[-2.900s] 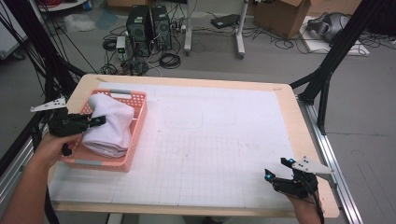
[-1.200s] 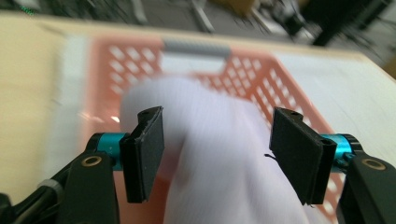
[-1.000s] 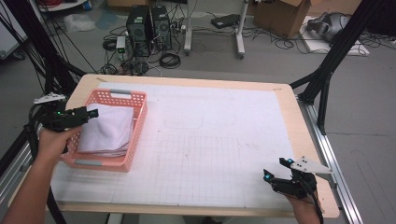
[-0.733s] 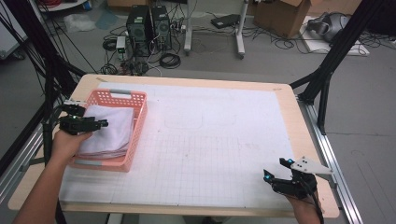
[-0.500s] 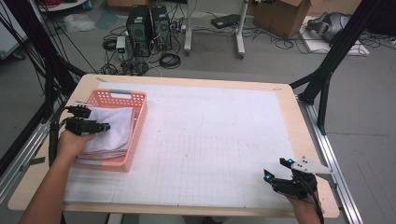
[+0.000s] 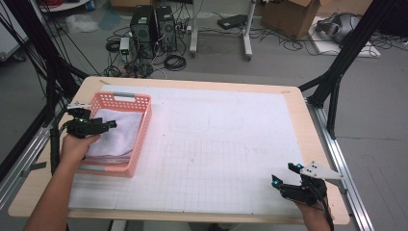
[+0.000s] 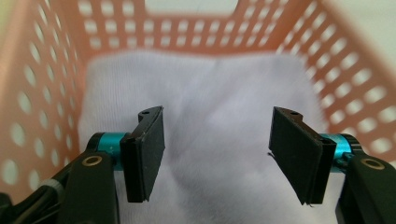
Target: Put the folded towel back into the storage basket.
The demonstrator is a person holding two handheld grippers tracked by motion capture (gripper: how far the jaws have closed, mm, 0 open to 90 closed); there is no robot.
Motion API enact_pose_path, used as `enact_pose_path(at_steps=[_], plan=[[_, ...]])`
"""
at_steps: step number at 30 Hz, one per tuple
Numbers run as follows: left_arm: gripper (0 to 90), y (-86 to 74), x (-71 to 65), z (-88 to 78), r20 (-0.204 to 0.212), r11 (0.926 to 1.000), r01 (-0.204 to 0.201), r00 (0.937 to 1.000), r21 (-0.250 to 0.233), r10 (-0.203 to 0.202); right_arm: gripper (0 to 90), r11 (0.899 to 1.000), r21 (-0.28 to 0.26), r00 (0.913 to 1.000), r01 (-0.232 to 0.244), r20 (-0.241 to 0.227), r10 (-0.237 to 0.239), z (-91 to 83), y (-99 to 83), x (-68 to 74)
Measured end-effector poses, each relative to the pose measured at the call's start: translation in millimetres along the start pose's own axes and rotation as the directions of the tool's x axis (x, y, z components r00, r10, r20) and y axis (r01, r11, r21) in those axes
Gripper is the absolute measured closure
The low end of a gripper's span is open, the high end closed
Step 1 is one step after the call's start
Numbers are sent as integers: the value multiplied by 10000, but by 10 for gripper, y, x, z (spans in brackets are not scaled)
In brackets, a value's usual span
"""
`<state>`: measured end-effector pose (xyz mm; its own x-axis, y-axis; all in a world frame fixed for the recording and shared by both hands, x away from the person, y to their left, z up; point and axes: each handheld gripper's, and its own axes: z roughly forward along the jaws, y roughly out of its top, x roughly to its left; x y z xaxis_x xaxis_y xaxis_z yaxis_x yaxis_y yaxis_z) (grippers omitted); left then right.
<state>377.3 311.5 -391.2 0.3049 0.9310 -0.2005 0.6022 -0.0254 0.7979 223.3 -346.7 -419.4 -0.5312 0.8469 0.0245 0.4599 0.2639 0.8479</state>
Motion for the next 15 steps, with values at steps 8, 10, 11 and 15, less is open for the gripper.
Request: enact_pose_path(at_steps=[8,10,11,15], plan=[[271,68,-150,-369,1323,9582,20,9905,-2862,374,209,9999,-117,10000,-43,-6,43,-13,16,11],[224,66,-213,-431,1551,9443,41,9866,-3292,498,209,9998,-191,10000,-6,23,7,-18,19,9],[194,58,-252,-459,1558,9377,-15,9860,-3475,594,209,9997,-246,10000,-6,33,7,-25,22,8],[182,19,-457,-519,2002,9131,-58,9751,-4076,955,209,9995,-309,10000,13,57,-11,-40,29,1]])
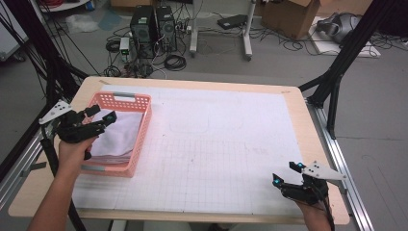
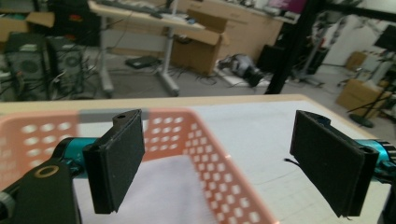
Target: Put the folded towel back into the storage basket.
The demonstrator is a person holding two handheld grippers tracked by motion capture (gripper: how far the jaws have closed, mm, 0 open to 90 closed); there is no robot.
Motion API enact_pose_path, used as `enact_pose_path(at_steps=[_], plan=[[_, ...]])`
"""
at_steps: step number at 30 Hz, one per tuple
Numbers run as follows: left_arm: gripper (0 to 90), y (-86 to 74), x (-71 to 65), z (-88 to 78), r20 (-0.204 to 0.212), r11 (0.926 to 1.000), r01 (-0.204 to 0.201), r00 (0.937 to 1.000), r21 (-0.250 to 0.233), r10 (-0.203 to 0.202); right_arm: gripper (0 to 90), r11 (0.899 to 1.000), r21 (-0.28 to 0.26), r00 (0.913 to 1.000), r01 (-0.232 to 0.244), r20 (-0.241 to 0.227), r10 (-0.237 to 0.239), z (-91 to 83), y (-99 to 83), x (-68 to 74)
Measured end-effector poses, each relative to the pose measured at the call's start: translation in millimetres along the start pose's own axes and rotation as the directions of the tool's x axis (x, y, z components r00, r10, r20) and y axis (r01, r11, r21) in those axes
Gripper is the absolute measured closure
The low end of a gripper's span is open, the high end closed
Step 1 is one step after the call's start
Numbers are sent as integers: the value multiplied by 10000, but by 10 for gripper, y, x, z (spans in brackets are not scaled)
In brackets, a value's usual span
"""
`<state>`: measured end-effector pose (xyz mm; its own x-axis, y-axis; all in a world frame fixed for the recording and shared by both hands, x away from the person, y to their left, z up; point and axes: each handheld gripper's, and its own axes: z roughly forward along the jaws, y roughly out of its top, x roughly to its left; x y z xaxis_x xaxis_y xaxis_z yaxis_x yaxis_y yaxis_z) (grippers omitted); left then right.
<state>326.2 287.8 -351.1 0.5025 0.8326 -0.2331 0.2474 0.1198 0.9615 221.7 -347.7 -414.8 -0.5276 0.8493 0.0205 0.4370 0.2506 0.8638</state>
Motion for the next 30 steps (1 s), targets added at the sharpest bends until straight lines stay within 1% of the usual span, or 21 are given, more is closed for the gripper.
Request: enact_pose_path(at_steps=[2,3,5,8,11,14,17,19,21,22,23,24,26,27,30], plan=[[184,-9,-126,16,295,9998,-95,9995,-196,101,209,10000,-18,10000,16,-17,-16,-5,0,-1],[184,-12,-189,25,513,9995,-166,9985,-264,179,209,10000,-18,10000,16,-17,-16,-5,0,-1],[193,-15,-327,48,817,9987,-310,9961,-403,342,209,10000,-65,10000,10,-16,-10,-8,0,-1],[194,-28,-542,85,1301,9969,-520,9897,-596,594,209,9999,-117,10000,9,-46,-9,-12,0,-4],[194,-65,-751,137,1722,9945,-800,9809,-678,906,209,9999,-128,10000,66,-28,-66,-17,1,-6],[196,-123,-953,210,2066,9922,-1098,9711,-594,1198,208,9999,-144,10000,71,-53,-71,-21,-1,-7],[198,-196,-1130,286,2304,9891,-1400,9620,-459,1469,209,9998,-157,9999,127,-78,-128,-25,-4,-14],[200,-254,-1228,330,2469,9882,-1475,9569,-410,1531,209,9998,-185,9999,111,-104,-113,-26,-8,-24],[201,-320,-1310,371,2668,9906,-1299,9540,-429,1367,208,9997,-218,9998,119,-125,-121,-25,-11,-37],[202,-352,-1347,390,2761,9902,-1340,9510,-382,1393,208,9997,-237,9998,109,-144,-113,-26,-14,-41],[203,-386,-1387,409,2810,9904,-1334,9497,-359,1381,208,9997,-212,9999,86,-142,-89,-30,-16,-44],[206,-418,-1417,427,2900,9900,-1377,9466,-313,1409,208,9997,-224,9998,106,-145,-110,-33,-18,-48],[219,-484,-1474,458,3007,9891,-1451,9426,-230,1453,208,9997,-237,9998,114,-152,-117,-42,-25,-47],[220,-519,-1500,473,3107,9885,-1504,9390,-145,1475,208,9997,-233,9998,117,-153,-121,-46,-26,-45],[223,-632,-1583,498,3327,9865,-1636,9309,97,1511,208,9995,-240,9997,204,-152,-207,-49,-29,-36]])
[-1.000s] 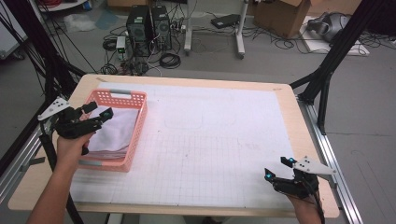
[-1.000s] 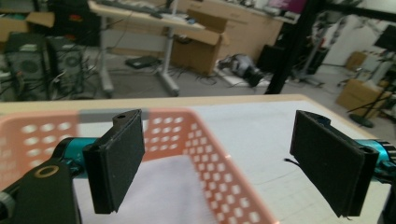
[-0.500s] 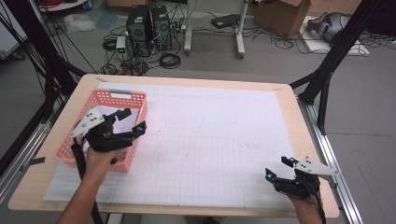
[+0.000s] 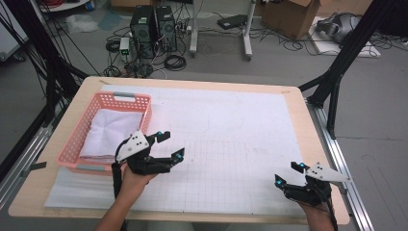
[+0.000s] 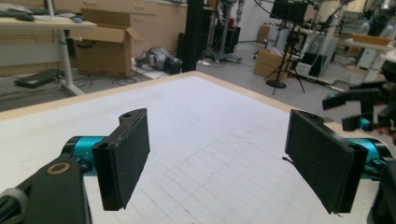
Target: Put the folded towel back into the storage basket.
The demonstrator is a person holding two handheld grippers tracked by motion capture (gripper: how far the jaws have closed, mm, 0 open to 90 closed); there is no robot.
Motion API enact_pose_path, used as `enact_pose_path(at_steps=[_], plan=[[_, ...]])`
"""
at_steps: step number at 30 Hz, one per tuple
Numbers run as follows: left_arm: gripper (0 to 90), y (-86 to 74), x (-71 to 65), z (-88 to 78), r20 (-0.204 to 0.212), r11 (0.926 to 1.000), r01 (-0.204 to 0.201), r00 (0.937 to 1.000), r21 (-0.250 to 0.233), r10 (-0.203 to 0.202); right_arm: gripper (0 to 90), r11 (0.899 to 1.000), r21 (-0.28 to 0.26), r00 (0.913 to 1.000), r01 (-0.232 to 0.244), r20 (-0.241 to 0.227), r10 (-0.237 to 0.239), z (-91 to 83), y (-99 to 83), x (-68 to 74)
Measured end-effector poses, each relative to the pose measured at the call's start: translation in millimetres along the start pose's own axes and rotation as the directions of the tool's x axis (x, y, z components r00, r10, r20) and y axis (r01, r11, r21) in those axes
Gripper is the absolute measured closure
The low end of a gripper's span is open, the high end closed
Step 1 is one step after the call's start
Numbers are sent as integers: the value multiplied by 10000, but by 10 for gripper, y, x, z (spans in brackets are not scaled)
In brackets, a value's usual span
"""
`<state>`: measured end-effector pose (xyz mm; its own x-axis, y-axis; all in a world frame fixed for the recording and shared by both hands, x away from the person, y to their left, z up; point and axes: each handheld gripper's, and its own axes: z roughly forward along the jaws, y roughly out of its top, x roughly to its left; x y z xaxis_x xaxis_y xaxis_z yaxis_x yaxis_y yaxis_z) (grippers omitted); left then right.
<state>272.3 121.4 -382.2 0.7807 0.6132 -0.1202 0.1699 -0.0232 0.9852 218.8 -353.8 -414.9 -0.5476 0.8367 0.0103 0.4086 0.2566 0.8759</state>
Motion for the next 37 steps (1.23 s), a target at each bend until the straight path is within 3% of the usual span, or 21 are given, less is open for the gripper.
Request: enact_pose_path(at_steps=[3,7,12,37], plan=[[224,-114,-77,29,61,9995,-116,9999,297,114,208,10000,35,10000,-9,-30,9,5,0,16],[224,-250,-128,34,-24,9984,33,10000,561,-32,208,9999,85,9999,133,-82,-132,6,5,57],[226,-335,-180,85,90,9959,-3,10000,907,-5,208,9998,45,9997,212,-113,-211,4,5,66],[234,-407,-104,83,-86,9926,135,9999,1204,-126,208,10000,52,9998,41,-192,-40,24,-5,49]])
